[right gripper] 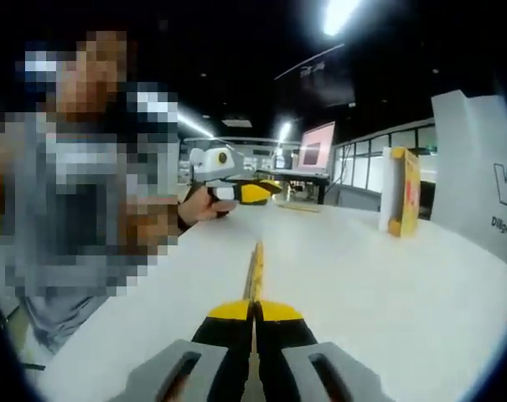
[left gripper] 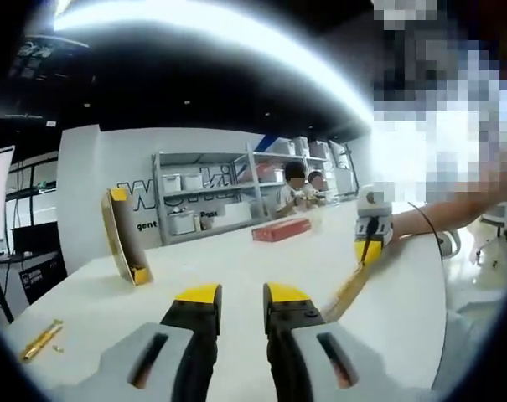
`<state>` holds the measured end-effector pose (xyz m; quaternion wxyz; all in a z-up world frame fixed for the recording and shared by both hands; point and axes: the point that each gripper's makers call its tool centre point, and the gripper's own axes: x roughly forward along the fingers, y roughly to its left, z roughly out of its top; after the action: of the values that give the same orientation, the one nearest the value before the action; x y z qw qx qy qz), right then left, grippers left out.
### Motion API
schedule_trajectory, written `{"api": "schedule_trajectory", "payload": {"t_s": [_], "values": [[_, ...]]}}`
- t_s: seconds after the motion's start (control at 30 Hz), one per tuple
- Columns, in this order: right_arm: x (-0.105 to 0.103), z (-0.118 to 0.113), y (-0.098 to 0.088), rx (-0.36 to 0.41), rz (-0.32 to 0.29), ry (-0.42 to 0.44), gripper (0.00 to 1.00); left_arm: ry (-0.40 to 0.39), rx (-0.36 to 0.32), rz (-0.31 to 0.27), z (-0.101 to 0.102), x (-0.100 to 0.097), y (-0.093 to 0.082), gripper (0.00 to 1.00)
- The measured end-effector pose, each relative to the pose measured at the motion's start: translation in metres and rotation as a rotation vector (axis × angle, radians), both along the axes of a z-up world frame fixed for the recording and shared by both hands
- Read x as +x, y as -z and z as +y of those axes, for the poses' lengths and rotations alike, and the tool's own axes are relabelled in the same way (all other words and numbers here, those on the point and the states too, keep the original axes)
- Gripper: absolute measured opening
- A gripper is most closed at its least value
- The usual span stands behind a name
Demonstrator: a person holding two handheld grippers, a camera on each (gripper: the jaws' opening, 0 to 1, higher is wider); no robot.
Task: Tear open the coffee pouch, take out the coffee, and pour the coffee from the pouch into the cup
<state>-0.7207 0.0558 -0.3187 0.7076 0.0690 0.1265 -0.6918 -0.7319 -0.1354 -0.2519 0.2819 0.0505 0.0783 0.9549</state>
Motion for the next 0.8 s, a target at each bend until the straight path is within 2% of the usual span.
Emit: {"api": "schedule_trajectory", "payload": {"t_s": [0.1, 0.17, 0.2, 0.23, 0.27, 0.3, 0.6, 0.8], "values": [[0.0014, -0.0003, -0.0005, -0.002, -0.002, -0.004, 0.03, 0.002, 0.003, -0.003, 0.0002, 0.0003, 0.0005, 0.23], [0.0015, -0.0027, -0.0009, -0.009, 0.035, -0.011, 0.04, 0.004, 0.002, -0.009, 0.0003, 0.0002, 0.0017, 0.23], [0.0035, -0.0033, -0.0027, -0.023, 0.057, -0.033, 0.06, 0.007, 0.003, -0.011, 0.0006, 0.0002, 0.002, 0.23], [0.0013, -0.0056, -0.0084, -0.056, 0.082, -0.029, 0.14, 0.007, 0.003, -0.012, 0.0005, 0.0001, 0.0023, 0.23], [-0.0013, -0.0051, -0.0096, -0.066, 0.075, -0.013, 0.2, 0.007, 0.003, -0.012, 0.0005, 0.0, 0.0023, 0.23], [-0.0019, -0.0044, -0.0089, -0.059, 0.069, -0.013, 0.21, 0.007, 0.004, -0.013, 0.0003, 0.0, 0.0024, 0.23], [-0.0036, -0.0051, -0.0081, -0.061, 0.086, -0.003, 0.22, 0.003, 0.006, -0.015, -0.0009, -0.001, 0.0033, 0.23], [0.005, -0.0054, -0.004, -0.046, 0.082, -0.043, 0.22, 0.001, 0.004, -0.015, -0.0012, -0.0016, 0.0038, 0.23]]}}
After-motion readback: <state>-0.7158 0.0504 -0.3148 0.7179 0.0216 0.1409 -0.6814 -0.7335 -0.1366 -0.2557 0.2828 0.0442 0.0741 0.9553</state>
